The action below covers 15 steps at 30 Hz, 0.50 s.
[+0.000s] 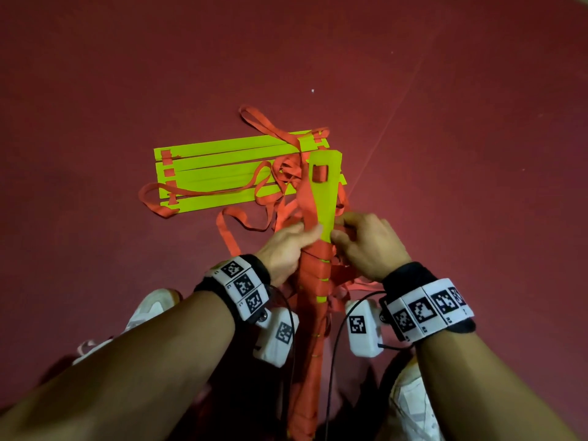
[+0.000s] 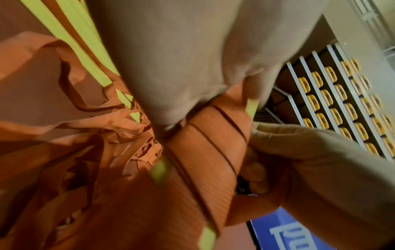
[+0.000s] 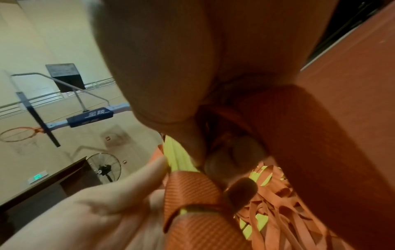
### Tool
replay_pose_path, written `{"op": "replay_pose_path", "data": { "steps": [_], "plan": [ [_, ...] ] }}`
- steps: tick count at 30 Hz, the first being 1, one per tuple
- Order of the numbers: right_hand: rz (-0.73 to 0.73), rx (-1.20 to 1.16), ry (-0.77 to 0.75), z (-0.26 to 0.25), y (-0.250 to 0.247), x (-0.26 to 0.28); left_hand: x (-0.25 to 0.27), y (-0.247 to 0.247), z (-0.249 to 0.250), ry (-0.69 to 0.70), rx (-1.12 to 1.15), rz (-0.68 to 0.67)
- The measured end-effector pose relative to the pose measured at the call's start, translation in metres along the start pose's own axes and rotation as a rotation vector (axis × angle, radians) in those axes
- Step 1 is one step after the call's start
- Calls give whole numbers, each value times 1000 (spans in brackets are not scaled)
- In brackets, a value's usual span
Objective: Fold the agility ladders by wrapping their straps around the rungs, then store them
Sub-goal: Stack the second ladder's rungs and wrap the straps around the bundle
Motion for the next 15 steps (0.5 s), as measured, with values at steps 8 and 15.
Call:
{"op": "replay_pose_path", "data": {
  "steps": [8, 15],
  "plan": [
    [-75, -65, 142, 11, -14, 1, -5, -10, 1, 122, -90, -72],
    [0, -20, 69, 17, -11, 2, 3, -7, 8, 146, -3, -151]
  ]
}}
Point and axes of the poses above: each hand's wrist, its own x-axis away from the middle knuckle, its own y-axis out of the palm, z = x × y, the point moved 2 cm from there along -x, towards the middle knuckle, and after that the axes turned 11 degrees about x, right-handed, at the moved point
